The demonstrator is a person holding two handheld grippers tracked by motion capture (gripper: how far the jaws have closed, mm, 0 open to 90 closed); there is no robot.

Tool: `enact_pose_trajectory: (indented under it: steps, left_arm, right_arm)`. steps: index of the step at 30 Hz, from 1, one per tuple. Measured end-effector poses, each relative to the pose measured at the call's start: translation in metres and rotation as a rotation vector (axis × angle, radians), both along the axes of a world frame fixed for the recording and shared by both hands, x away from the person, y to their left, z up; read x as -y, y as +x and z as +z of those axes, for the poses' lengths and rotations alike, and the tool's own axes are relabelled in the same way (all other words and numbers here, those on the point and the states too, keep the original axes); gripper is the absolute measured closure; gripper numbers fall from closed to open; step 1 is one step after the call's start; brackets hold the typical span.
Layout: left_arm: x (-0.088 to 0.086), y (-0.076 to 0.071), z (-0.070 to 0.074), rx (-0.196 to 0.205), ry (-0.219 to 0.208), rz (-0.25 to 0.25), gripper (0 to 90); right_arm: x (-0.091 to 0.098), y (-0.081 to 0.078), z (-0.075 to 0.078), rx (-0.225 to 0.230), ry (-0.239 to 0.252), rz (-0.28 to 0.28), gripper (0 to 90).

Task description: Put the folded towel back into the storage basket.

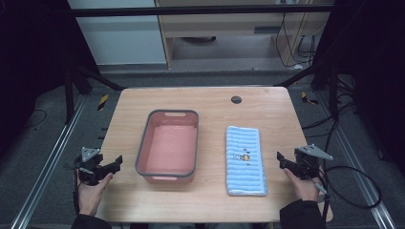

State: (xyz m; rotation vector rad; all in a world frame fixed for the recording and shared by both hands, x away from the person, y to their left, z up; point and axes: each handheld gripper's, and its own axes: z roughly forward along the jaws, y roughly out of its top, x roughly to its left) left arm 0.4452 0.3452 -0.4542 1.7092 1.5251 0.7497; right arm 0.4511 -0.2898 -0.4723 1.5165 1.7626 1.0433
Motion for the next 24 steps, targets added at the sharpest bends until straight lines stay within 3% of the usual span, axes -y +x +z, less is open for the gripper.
enact_pose_trajectory:
  steps: [2, 6, 12, 16, 24]
  left_arm:
    - [-0.001, -0.003, 0.003, 0.007, -0.012, 0.012, 23.0]
    - [-0.001, -0.008, 0.008, 0.037, -0.026, 0.024, 27.9]
    - [0.001, -0.009, 0.017, 0.051, -0.078, -0.014, 31.9]
    - [0.007, -0.009, 0.025, 0.060, -0.080, -0.034, 33.1]
    - [0.021, -0.012, 0.044, 0.113, -0.076, -0.074, 33.4]
  right_arm:
    - [0.002, -0.001, 0.002, 0.011, 0.037, 0.007, 28.8]
    - [0.003, -0.002, 0.005, 0.017, 0.063, 0.017, 29.9]
    - [-0.001, -0.002, 0.016, 0.038, 0.091, 0.044, 30.9]
    - [-0.003, -0.001, 0.027, 0.056, 0.070, 0.057, 30.1]
    - [-0.001, 0.002, 0.044, 0.093, 0.101, 0.078, 31.3]
